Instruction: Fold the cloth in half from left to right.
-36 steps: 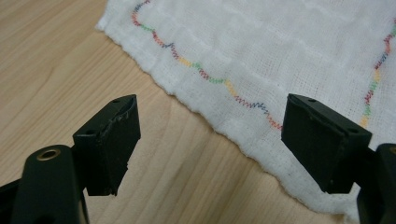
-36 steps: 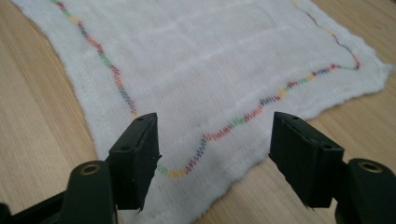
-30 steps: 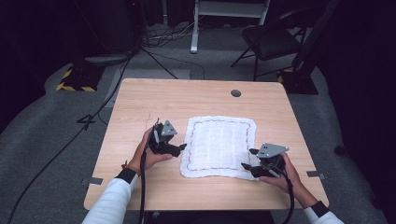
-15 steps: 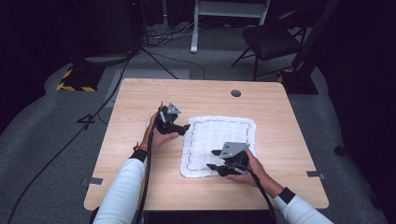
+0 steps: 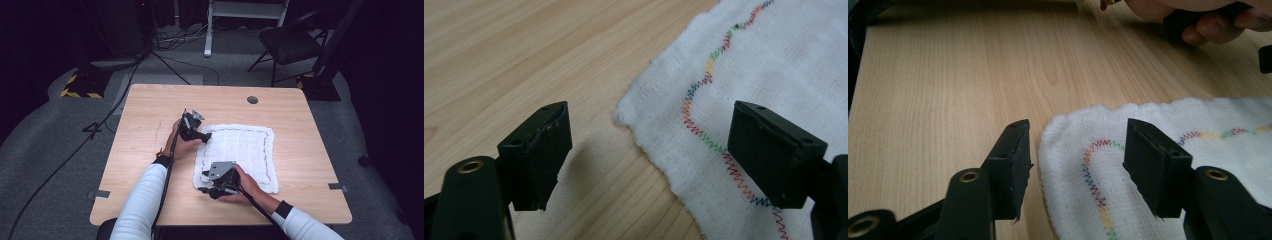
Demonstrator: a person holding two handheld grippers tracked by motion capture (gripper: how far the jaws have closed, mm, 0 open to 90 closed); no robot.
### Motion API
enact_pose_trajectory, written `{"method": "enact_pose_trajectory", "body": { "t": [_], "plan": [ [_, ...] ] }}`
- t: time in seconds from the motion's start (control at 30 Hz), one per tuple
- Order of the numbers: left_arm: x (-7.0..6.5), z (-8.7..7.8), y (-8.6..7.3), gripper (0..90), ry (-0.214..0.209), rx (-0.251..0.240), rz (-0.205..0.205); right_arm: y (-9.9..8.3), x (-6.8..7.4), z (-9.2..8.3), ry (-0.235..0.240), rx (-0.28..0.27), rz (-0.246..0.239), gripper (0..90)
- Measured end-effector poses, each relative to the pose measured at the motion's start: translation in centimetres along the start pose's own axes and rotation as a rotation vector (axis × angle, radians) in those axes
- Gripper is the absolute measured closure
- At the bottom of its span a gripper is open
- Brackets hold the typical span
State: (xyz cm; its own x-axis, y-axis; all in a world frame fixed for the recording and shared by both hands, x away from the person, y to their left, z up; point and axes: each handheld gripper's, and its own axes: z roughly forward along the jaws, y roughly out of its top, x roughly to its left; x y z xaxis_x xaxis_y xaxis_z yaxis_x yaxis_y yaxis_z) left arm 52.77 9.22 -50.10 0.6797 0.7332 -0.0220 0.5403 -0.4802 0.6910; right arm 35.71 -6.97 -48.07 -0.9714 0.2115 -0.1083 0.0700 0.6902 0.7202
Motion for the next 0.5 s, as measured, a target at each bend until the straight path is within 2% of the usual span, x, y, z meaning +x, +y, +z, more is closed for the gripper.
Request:
{"method": "enact_pose_trajectory", "body": {
  "t": [0.03,0.2,0.27,0.3,0.33,0.37,0.4,0.43,0.47,0.5],
  "plan": [
    [0.2,0.1,-0.1,16.8,-0.010,-0.005,-0.002,0.1,0.2,0.6,0.015,0.008,-0.002,43.9],
    [0.1,0.1,-0.1,16.4,-0.008,-0.004,-0.005,0.2,0.7,1.6,0.007,0.045,-0.026,45.2],
    [0.0,-0.1,0.0,28.0,-0.027,-0.002,0.007,0.3,0.6,2.0,0.001,0.046,-0.001,50.8],
    [-0.1,-0.3,0.0,39.8,-0.036,-0.009,0.007,0.4,0.6,2.0,-0.010,0.049,0.001,54.2],
    [-0.1,-0.4,0.0,45.1,-0.036,-0.013,0.019,0.5,0.7,2.0,-0.016,0.052,-0.001,57.1],
    [-0.1,-0.5,-0.1,45.1,-0.049,-0.013,0.024,0.5,0.7,2.0,-0.016,0.052,-0.001,57.1],
    [0.0,-0.6,-0.2,51.3,-0.054,-0.013,0.026,0.5,0.6,2.0,-0.019,0.055,-0.002,61.5],
    [0.3,-0.8,-0.4,61.0,-0.059,-0.018,0.010,0.4,0.5,2.0,-0.022,0.056,0.019,68.6],
    [0.3,-0.8,-0.4,65.9,-0.059,-0.018,0.010,0.4,0.5,2.0,-0.022,0.056,0.019,68.6],
    [0.7,-1.0,-0.6,65.9,-0.070,-0.024,-0.001,0.4,0.5,2.0,-0.026,0.056,0.025,71.9]
  ]
}}
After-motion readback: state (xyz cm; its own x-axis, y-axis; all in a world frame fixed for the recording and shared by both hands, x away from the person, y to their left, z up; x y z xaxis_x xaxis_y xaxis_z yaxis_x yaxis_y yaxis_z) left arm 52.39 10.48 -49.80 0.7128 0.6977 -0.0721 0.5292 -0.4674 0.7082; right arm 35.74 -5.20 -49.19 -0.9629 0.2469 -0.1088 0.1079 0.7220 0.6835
